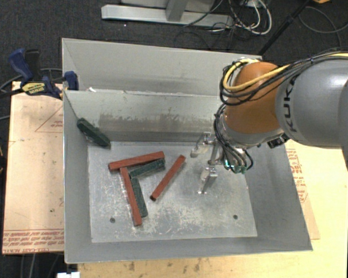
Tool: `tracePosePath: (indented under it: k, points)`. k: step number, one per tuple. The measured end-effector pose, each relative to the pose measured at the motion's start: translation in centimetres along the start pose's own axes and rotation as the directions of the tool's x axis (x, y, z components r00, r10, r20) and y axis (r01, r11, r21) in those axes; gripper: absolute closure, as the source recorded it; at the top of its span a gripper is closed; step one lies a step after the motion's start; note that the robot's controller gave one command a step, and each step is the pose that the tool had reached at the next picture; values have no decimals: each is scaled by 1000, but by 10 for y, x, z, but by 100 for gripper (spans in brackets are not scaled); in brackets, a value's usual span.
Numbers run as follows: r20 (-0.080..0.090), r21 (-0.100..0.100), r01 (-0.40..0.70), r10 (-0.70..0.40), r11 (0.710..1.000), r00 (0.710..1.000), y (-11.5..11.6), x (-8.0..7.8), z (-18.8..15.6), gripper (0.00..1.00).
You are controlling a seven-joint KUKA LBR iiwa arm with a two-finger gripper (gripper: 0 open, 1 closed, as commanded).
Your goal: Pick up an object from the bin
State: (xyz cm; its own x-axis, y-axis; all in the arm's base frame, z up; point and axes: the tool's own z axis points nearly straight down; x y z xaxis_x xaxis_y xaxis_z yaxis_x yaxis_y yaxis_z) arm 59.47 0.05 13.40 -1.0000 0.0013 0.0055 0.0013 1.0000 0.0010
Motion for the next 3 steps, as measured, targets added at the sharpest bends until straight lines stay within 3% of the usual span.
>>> tracePosePath:
  k: [1, 2, 3]
  points:
    - [6, 0, 0, 0, 1000, 1000, 0, -2, -3, 0]
    - [20, 3, 204, -204, 979, 979, 44, -52, 55, 100]
    - [20, 2, 204, -204, 979, 979, 44, -52, 55, 100]
